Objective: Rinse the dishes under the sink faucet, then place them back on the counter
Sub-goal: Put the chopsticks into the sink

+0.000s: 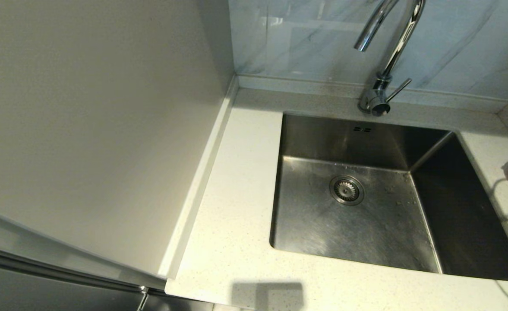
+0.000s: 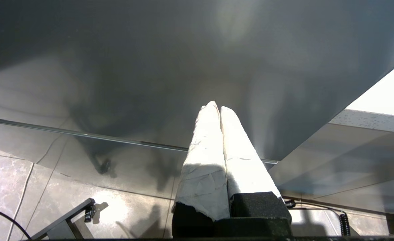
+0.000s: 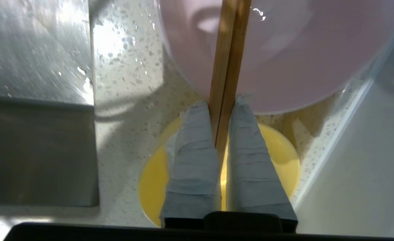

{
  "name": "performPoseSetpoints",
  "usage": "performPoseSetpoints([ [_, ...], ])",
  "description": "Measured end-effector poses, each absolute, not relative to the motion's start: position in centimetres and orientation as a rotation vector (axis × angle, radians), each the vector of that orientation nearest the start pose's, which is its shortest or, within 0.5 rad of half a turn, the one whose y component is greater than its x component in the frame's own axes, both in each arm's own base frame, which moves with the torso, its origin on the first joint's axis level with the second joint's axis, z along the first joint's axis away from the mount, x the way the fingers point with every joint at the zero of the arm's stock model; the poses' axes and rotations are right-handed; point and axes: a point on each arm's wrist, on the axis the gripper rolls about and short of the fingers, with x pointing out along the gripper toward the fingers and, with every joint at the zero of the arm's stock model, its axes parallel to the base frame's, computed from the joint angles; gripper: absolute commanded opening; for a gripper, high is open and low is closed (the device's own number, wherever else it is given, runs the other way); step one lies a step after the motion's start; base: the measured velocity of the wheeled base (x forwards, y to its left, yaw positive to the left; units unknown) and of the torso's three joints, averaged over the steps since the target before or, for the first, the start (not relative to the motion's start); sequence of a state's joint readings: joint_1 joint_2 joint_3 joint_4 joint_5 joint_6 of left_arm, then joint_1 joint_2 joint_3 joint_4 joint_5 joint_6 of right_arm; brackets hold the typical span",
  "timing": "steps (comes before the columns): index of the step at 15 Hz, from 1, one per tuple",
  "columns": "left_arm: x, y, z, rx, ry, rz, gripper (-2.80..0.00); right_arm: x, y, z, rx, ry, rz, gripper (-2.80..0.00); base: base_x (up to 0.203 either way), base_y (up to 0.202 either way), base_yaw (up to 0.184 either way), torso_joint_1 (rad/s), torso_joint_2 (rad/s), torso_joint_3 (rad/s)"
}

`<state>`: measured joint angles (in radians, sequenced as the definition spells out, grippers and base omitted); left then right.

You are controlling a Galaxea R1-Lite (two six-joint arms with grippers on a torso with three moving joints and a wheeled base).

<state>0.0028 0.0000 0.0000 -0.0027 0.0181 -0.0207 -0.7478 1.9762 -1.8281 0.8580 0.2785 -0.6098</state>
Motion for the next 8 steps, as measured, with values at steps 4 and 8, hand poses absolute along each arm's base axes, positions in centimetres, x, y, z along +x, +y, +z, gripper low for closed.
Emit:
performPoseSetpoints([
  [4, -2.28, 0.03, 7.58, -0.021, -0.003, 0.021, -2.80, 26.47, -23.67, 23.95, -0.062, 0.962, -0.141, -2.80, 0.000, 0.000, 0.000, 0.000, 0.00, 0.000],
  [8, -2.28, 0.03, 7.58, -0.021, -0.003, 0.020, -2.80, 26.38, -23.58, 24.29, -0.067, 0.951, -0.144, -2.80, 0.000, 0.000, 0.000, 0.000, 0.00, 0.000],
])
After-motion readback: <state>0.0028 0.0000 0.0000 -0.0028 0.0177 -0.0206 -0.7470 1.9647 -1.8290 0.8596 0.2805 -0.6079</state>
